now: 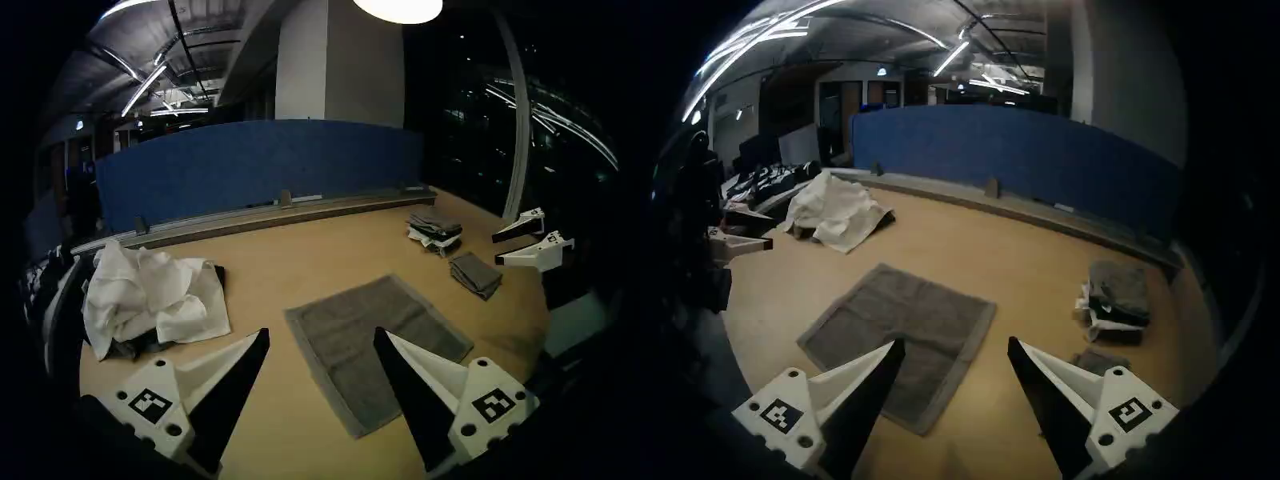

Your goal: Fold towel

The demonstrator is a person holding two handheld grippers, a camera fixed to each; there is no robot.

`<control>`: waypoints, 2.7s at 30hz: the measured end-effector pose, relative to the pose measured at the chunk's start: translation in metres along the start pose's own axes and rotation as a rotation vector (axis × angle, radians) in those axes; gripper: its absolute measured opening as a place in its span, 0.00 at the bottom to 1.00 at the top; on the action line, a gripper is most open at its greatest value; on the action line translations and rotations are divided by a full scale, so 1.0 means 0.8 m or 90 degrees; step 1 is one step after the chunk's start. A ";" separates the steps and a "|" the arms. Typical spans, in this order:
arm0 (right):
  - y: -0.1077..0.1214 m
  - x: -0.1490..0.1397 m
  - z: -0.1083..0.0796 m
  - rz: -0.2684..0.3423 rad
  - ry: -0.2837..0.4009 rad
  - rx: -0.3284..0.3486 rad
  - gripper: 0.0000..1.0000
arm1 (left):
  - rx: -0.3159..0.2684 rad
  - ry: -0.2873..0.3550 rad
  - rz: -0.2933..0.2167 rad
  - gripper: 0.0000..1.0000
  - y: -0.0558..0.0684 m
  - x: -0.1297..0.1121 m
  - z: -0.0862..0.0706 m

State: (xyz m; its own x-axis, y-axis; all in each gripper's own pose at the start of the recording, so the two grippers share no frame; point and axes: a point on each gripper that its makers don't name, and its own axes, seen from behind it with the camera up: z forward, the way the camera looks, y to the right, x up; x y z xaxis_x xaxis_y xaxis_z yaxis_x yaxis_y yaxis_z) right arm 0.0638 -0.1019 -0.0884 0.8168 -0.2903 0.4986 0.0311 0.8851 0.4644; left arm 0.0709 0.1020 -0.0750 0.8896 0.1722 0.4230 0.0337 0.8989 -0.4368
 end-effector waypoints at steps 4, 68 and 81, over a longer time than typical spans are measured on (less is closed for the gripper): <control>-0.004 -0.016 0.002 -0.021 -0.031 0.011 1.00 | -0.005 -0.034 0.017 0.97 0.002 -0.020 0.002; -0.064 -0.216 0.080 -0.050 -0.191 0.078 0.80 | -0.137 -0.261 0.129 0.96 0.078 -0.246 0.050; -0.063 -0.228 0.080 -0.049 -0.201 0.081 0.61 | -0.137 -0.298 0.134 0.77 0.080 -0.265 0.048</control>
State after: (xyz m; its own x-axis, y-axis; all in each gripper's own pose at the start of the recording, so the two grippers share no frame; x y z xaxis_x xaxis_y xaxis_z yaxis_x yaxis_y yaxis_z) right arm -0.1238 -0.1163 -0.1562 0.5957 -0.4704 0.6510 -0.0024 0.8095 0.5871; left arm -0.1331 0.1382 -0.1626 0.5917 0.5441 0.5949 0.0123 0.7317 -0.6815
